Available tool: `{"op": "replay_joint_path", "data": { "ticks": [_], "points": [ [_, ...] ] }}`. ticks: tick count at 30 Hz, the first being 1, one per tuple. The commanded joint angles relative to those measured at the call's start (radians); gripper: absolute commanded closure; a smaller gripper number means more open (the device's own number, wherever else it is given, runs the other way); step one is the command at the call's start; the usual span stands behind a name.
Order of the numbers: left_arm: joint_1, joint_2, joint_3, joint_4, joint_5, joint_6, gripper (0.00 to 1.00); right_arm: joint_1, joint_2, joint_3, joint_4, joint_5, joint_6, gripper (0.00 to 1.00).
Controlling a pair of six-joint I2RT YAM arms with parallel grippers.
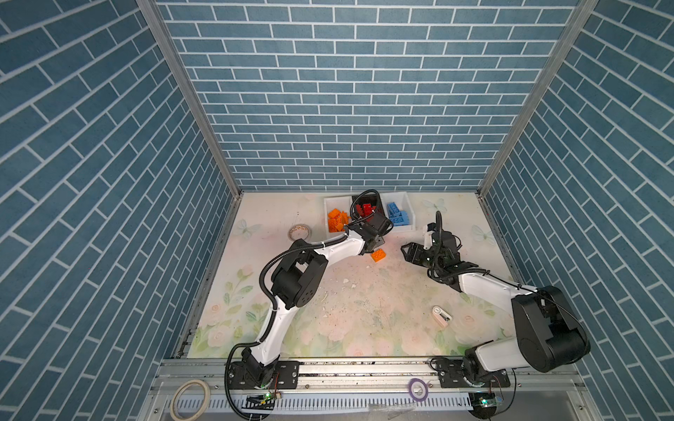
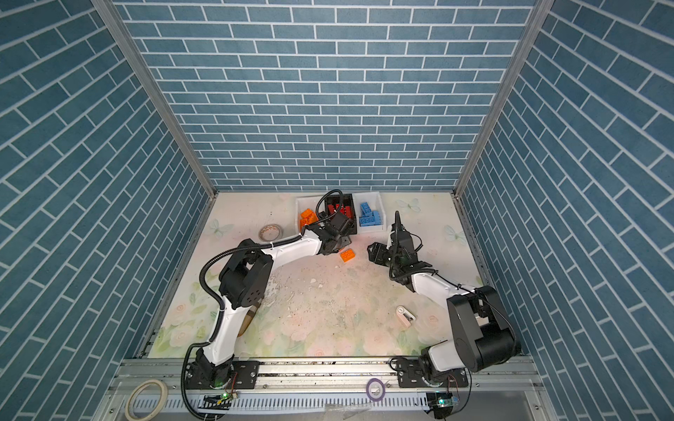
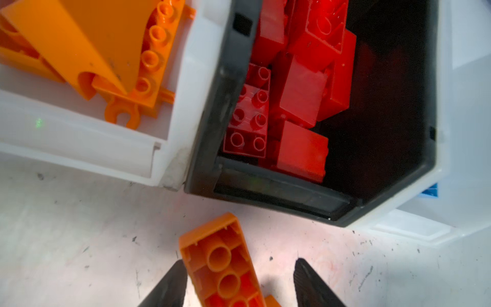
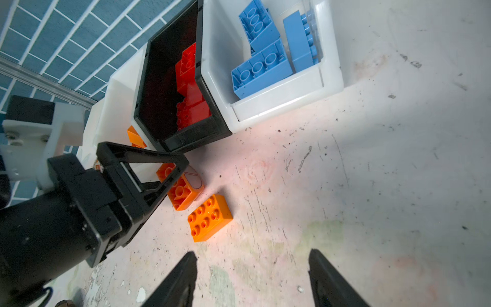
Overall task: Sort the legos into containers by color
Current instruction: Pick up the lego from the top-center of the table.
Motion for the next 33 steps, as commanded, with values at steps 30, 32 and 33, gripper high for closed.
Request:
{"op": "replay_joint_path", "data": {
  "ticks": [30, 32, 33],
  "points": [
    [0.009, -0.2, -0.183, -0.051, -0.058, 0.242, 0.72, -0.007, 0.028, 0.04, -0.041, -0.062, -0.082, 0.33],
    [0.01, -0.262, -0.236, -0.021, -0.067, 0.268, 0.73, -0.006, 0.027, 0.036, -0.032, -0.09, -0.107, 0.33],
    [0.012, -0.288, -0.255, -0.01, -0.076, 0.284, 0.74, -0.005, 0.025, 0.034, -0.032, -0.098, -0.115, 0.32]
  ]
}}
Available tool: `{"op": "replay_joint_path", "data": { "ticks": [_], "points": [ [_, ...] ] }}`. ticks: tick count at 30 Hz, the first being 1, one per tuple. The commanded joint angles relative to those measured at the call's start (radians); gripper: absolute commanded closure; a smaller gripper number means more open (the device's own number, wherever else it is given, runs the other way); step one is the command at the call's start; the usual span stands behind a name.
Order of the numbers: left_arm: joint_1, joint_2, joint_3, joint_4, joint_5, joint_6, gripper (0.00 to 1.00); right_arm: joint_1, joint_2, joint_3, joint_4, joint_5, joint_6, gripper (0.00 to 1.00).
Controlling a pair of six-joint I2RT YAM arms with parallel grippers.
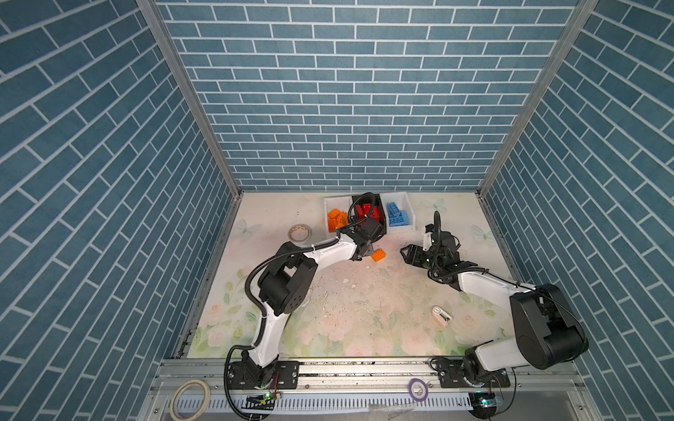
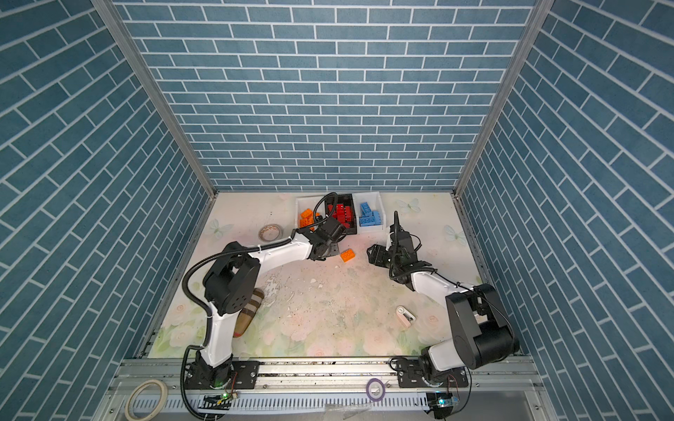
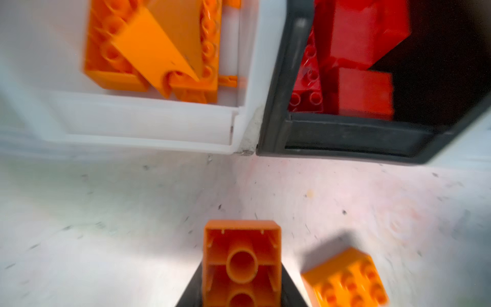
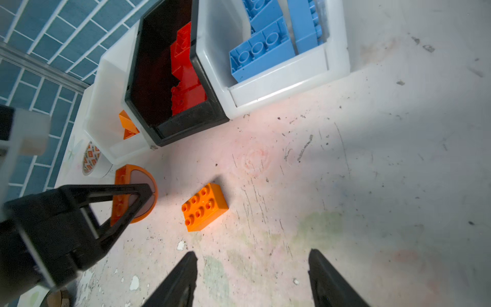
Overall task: Sort the legos into containers by color
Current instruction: Pick up the lego from the top-center of the table, then place the lego in the container.
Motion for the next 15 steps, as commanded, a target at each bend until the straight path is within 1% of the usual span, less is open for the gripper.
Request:
{"op": "replay_joint_path", "data": {
  "ticks": [1, 4, 7, 10, 12, 15],
  "points": [
    [0.007, -0.11, -0.057, 0.057, -0.059, 0.069, 0.74, -0.003, 0.005, 0.022, -0.004, -0.055, -0.073, 0.32],
    [0.019, -0.17, -0.093, 0.078, -0.131, 0.129, 0.79, -0.003, 0.006, 0.025, -0.011, -0.1, -0.117, 0.32],
    [0.051, -0.188, -0.093, 0.104, -0.151, 0.199, 0.8, 0.009, 0.008, 0.038, -0.042, -0.109, -0.143, 0.31],
    [0.089, -0.187, -0.089, 0.167, -0.115, 0.299, 0.8, 0.023, 0.001, 0.036, -0.047, -0.104, -0.162, 0.29],
    [0.111, -0.18, -0.083, 0.202, -0.126, 0.323, 0.8, 0.038, 0.003, 0.043, -0.059, -0.09, -0.173, 0.28],
    [0.158, -0.151, -0.058, 0.249, -0.088, 0.376, 0.8, 0.06, 0.006, 0.056, -0.083, -0.067, -0.204, 0.27]
  ]
}}
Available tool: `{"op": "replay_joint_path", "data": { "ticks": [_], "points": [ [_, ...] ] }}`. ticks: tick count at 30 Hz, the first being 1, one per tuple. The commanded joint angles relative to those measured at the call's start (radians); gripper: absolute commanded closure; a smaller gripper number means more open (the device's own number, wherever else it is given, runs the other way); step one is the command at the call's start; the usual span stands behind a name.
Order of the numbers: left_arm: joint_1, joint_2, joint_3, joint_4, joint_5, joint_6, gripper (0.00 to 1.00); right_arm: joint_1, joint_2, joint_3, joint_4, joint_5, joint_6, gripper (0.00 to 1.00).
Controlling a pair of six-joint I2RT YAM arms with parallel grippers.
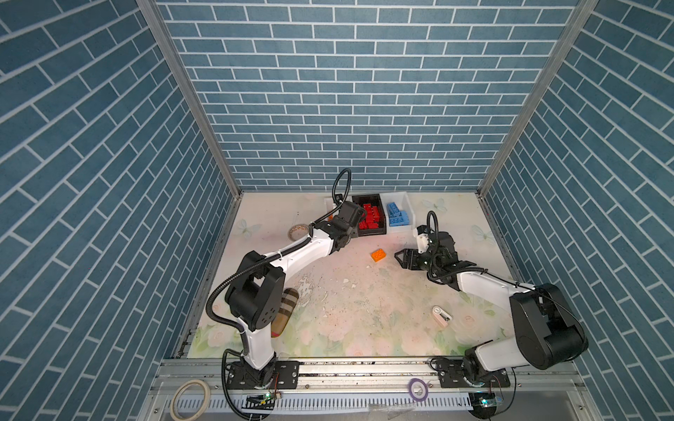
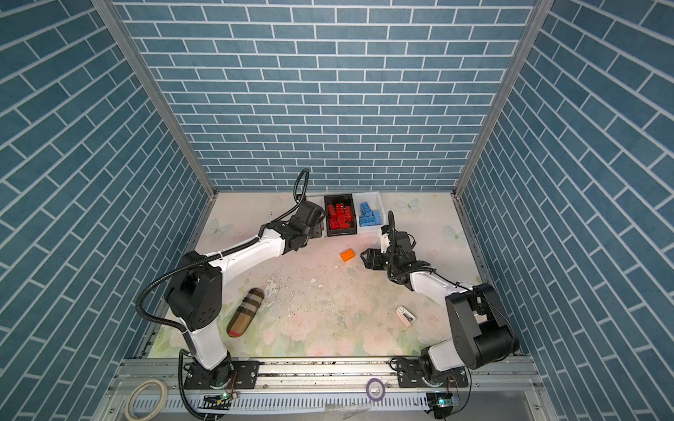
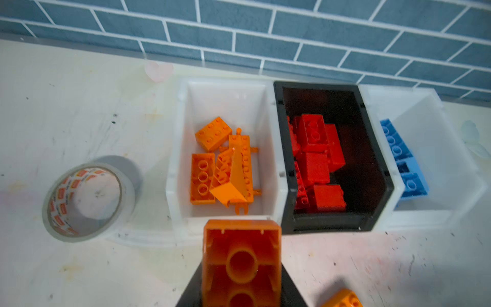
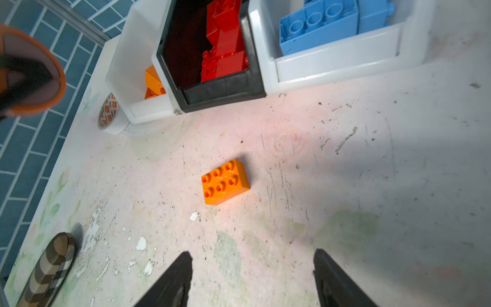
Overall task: Sort the legos into containers by color
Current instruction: Place the lego in the container.
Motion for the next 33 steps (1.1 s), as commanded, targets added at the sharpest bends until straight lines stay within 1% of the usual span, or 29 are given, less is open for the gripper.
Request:
{"op": "replay_joint_path", "data": {
  "ticks": [1, 5, 9, 13, 21, 23, 26, 30, 33],
  "points": [
    [0.046, 0.047, 0.031, 0.081, 0.012, 0.094, 0.8, 0.027, 0.006, 0.049, -0.049, 0.02, -0.074, 0.27],
    [0.095, 0.117, 0.087, 0.13, 0.072, 0.115, 0.8, 0.055, 0.001, 0.062, -0.088, 0.051, -0.098, 0.27],
    [0.128, 0.197, 0.161, 0.148, 0.107, 0.123, 0.8, 0.065, 0.003, 0.078, -0.124, 0.058, -0.11, 0.25],
    [0.152, 0.267, 0.23, 0.186, 0.17, 0.135, 0.8, 0.073, 0.007, 0.077, -0.126, 0.051, -0.117, 0.23],
    [0.189, 0.38, 0.344, 0.225, 0.301, 0.092, 0.78, 0.087, 0.034, 0.096, -0.141, 0.063, -0.112, 0.22],
    [0.197, 0.409, 0.38, 0.212, 0.328, 0.075, 0.73, 0.086, 0.041, 0.104, -0.145, 0.064, -0.11, 0.21],
    [0.203, 0.44, 0.424, 0.194, 0.353, 0.06, 0.61, 0.086, 0.047, 0.119, -0.146, 0.063, -0.116, 0.19],
    [0.205, 0.44, 0.432, 0.196, 0.363, 0.056, 0.49, 0.087, 0.073, 0.165, -0.168, 0.071, -0.152, 0.17],
    [0.205, 0.426, 0.43, 0.183, 0.364, 0.064, 0.35, 0.088, 0.102, 0.201, -0.187, 0.083, -0.185, 0.17]
  ]
}}
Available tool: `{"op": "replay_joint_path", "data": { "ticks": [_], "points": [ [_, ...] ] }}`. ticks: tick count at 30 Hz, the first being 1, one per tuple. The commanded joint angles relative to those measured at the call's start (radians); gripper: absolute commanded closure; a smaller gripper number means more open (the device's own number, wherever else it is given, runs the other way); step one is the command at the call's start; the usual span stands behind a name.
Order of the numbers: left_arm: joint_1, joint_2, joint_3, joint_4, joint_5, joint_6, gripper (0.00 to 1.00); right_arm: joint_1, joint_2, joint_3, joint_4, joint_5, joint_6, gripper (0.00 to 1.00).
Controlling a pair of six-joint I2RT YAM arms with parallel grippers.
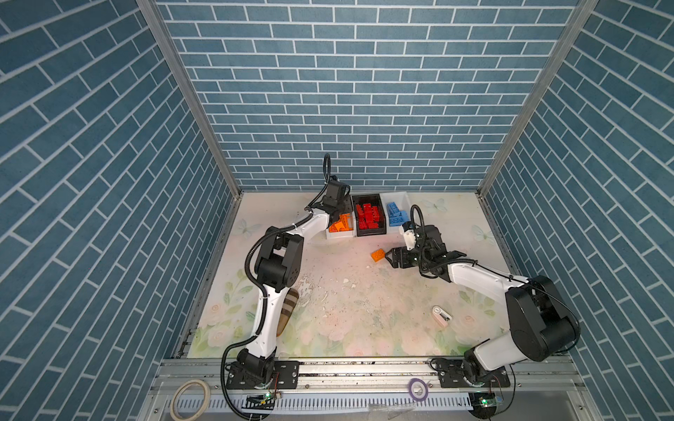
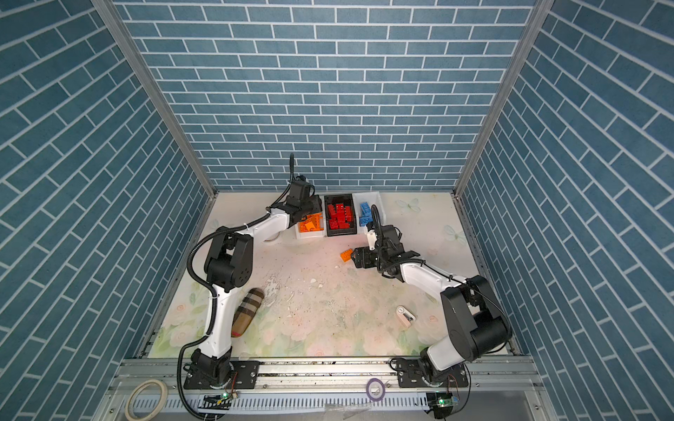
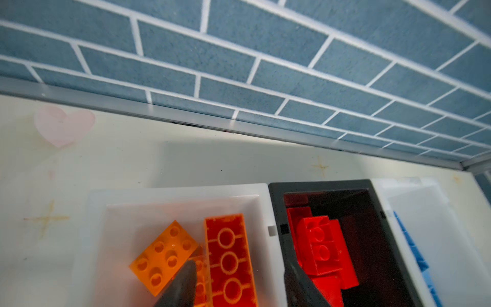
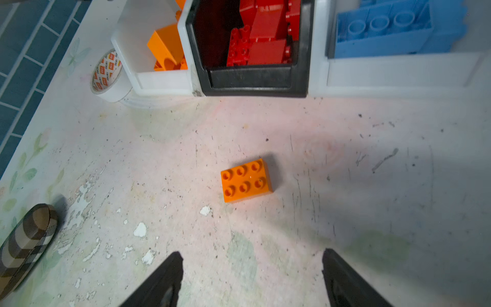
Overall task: Sort the legos into containers by color
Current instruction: Place the lego in the container, then pick up the lego from the center of the table.
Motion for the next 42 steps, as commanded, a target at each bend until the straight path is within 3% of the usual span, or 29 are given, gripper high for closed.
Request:
{"op": "replay_joint_path", "data": {
  "ticks": [1, 5, 8, 18, 25, 35, 42],
  "points": [
    [0.004, -0.018, 0.019, -0.015, 0.009, 0.0, 0.31, 0.005, 0.037, 0.048, -0.042, 0.025, -0.082, 0.15],
    [0.006, -0.053, 0.01, -0.057, 0.009, 0.007, 0.26, 0.013, 0.094, 0.101, -0.075, 0.041, -0.124, 0.15],
    [0.006, -0.121, -0.075, -0.033, 0.028, 0.0, 0.25, 0.035, 0.147, 0.143, -0.095, 0.078, -0.158, 0.16],
    [0.006, -0.48, -0.623, 0.216, 0.038, -0.067, 0.18, 0.105, 0.32, 0.293, -0.158, 0.186, -0.226, 0.19],
    [0.006, -0.681, -0.873, 0.24, 0.01, -0.094, 0.12, 0.142, 0.393, 0.346, -0.181, 0.234, -0.243, 0.23],
    [0.005, -0.903, -1.064, 0.185, -0.077, -0.091, 0.11, 0.17, 0.455, 0.378, -0.192, 0.264, -0.246, 0.33],
    [0.009, -0.993, -1.148, 0.178, -0.098, -0.105, 0.11, 0.171, 0.462, 0.393, -0.19, 0.268, -0.235, 0.46]
  ]
}}
